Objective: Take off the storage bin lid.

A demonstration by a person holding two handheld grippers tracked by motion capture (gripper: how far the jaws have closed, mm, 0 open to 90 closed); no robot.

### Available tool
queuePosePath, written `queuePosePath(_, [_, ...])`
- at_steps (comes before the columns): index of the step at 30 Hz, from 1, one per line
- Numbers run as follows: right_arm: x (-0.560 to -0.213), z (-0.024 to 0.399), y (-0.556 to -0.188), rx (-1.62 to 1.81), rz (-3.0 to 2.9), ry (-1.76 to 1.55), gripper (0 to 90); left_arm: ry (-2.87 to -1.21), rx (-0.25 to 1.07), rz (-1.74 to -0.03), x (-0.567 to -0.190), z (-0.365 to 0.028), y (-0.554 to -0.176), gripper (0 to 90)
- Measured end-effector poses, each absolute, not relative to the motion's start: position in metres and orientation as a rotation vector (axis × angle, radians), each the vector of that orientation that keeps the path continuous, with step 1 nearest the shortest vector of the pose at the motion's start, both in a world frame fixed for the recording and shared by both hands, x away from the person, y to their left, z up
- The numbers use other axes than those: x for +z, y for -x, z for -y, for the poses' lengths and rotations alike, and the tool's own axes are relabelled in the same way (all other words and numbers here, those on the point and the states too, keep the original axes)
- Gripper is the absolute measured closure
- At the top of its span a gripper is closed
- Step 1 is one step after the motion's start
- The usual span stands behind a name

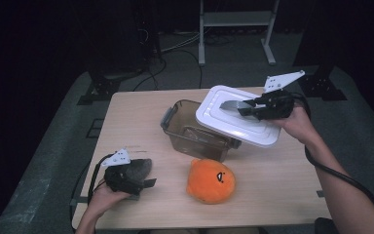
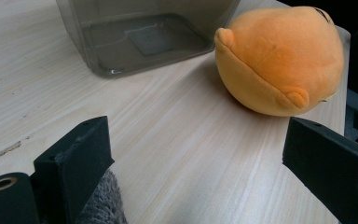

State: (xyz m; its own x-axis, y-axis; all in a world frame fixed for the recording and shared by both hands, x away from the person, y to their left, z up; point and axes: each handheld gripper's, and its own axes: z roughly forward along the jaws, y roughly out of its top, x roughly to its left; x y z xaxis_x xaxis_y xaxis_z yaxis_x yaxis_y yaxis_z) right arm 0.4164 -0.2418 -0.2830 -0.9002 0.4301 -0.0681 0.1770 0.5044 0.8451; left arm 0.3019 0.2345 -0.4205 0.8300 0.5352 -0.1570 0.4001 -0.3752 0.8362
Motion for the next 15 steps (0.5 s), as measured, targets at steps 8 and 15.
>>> queuePosePath(8, [-0.292, 0.257, -0.406, 1.339, -2.484, -0.542, 65.6, -2.008, 0.176, -0.695, -0.421, -0.235, -0.302, 7.3])
queuePosePath(15, [-0.296, 0.272, -0.396, 1.366, -2.460, -0.574, 65.7, -2.010, 0.176, -0.694, -0.421, -0.235, -0.301, 7.2])
